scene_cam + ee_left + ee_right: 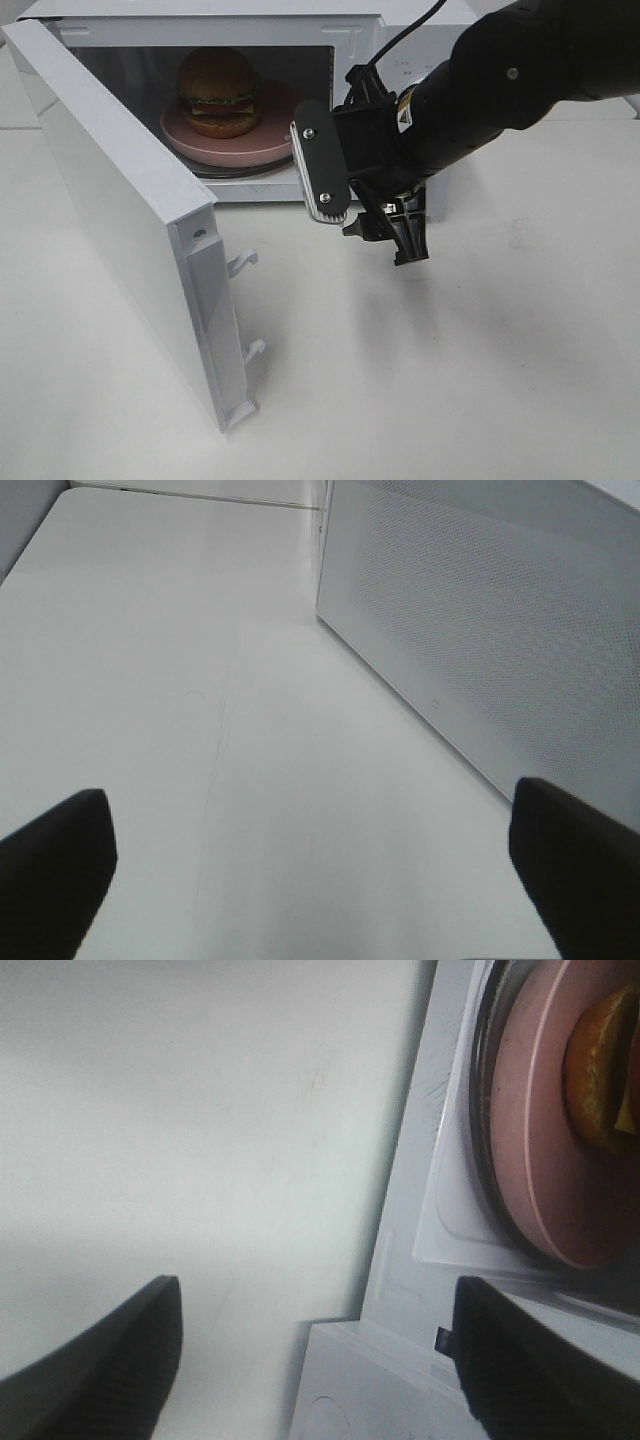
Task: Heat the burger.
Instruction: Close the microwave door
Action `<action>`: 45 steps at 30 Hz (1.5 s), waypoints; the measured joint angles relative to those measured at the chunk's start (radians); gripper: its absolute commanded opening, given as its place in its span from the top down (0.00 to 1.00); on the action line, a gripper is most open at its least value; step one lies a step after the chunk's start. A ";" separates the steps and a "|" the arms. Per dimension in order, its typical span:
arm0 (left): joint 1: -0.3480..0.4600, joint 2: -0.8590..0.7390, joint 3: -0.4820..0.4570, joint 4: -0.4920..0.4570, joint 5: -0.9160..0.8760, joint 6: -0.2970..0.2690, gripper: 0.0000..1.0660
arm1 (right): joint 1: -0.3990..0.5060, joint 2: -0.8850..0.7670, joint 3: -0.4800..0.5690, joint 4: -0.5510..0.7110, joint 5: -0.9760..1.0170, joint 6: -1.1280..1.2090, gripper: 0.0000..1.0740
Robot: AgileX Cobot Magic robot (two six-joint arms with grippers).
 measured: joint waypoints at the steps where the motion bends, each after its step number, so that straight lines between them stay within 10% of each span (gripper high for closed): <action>1: 0.000 0.000 0.000 0.000 0.000 0.000 0.06 | 0.000 -0.022 0.022 0.000 -0.001 0.020 0.31; 25: 0.000 0.000 0.000 0.000 0.000 0.000 0.06 | 0.000 -0.368 0.302 0.000 0.004 0.460 0.31; 45: 0.000 0.000 0.000 0.000 0.000 0.000 0.06 | 0.000 -0.561 0.310 0.000 0.378 1.024 0.31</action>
